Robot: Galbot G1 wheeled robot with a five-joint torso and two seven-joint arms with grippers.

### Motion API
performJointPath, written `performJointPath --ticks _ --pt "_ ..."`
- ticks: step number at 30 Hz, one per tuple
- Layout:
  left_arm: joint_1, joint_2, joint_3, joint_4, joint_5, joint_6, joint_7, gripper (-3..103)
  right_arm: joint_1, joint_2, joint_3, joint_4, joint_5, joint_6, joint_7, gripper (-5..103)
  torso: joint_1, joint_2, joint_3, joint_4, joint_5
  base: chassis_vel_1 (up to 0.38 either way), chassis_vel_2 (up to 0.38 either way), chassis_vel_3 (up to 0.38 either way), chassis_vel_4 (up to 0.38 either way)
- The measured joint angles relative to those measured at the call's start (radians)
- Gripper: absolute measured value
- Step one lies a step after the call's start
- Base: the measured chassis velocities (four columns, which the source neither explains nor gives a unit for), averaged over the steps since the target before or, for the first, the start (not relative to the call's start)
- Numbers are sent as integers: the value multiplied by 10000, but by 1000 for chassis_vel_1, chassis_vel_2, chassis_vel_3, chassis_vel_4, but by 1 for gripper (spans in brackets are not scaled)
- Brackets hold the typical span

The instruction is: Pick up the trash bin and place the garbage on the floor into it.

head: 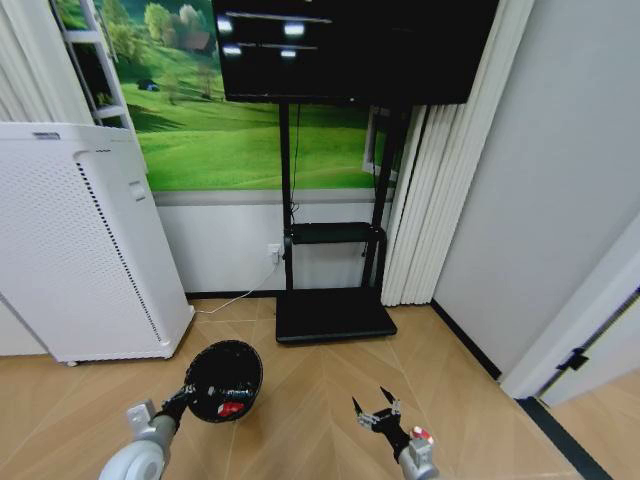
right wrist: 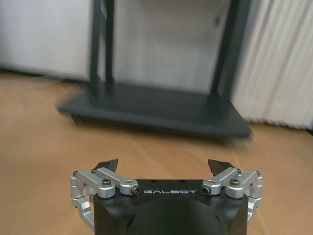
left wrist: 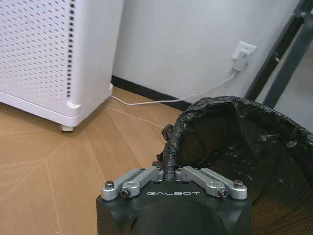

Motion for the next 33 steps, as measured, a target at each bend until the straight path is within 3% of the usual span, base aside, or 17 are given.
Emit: performJointPath --ticks 2,10,18,32,33 --pt "193 -51 -413 -27 -64 23 32 4 421 -184 92 -1038 -291 -84 67 100 0 0 0 3 -3 30 53 -32 -33" --pt "394 -122 -874 -27 -125 23 148 4 699 -630 337 -2060 -482 -170 -24 100 0 -2 0 3 -7 43 57 -32 -44" --pt "392 -292 -995 74 -144 -9 325 4 1397 -1258 534 -4161 -619 -570 -929 100 0 -1 -1 -5 -4 0 0 0 0" --pt "941 -355 -1365 -29 -93 -74 455 4 3183 -1138 -28 -6578 -1441 -604 -1969 102 0 -1 0 -1 -5 0 0 0 0" --pt "1007 -380 -1418 -29 -80 -112 555 4 3371 -1068 -68 -6842 -1494 -597 -1974 98 0 -1 0 4 1 0 0 0 0"
